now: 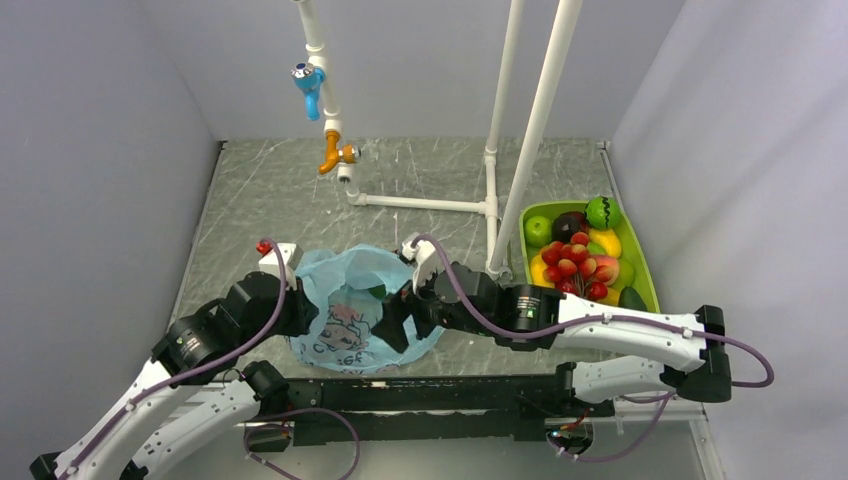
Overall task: Take the fake fruits out of the plastic bag
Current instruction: Take out the fake fruit from the plastic bag.
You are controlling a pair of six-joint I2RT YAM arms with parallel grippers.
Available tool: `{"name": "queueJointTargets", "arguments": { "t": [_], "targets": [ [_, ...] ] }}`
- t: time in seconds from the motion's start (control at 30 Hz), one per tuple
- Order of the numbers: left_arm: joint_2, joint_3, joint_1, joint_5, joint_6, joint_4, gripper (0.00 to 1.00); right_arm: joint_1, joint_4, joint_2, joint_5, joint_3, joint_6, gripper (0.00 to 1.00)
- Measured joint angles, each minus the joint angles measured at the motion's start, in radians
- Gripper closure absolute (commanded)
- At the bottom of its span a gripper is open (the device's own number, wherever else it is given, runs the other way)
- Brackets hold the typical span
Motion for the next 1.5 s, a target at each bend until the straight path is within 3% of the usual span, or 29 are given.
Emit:
{"name": "queueJointTargets", "arguments": {
  "t": [0.2, 0.6, 0.87, 1.13, 1.5],
  "targets": [
    [-0.04, -0.004, 0.0, -0.003, -0.002, 0.0, 1.0, -0.033, 0.09, 0.06, 0.173, 0.066, -0.06, 0.25],
    [-0.031, -0.009, 0.0, -0.002, 0.0, 0.002, 1.0, -0.124, 0.164, 0.476, 0.163, 0.089, -0.15, 0.4],
    [-0.013, -0.01, 0.0, 0.006, 0.003, 0.003, 1.0, -0.124, 0.327, 0.525, 0.174, 0.041, -0.253, 0.45],
    [-0.018, -0.012, 0.0, 0.017, 0.011, 0.013, 1.0, -0.115, 0.335, 0.613, 0.232, 0.051, -0.322, 0.51],
    [-0.017, -0.012, 0.0, 0.02, 0.011, 0.017, 1.0, -0.066, 0.357, 0.592, 0.082, 0.0, -0.31, 0.56]
  ]
}}
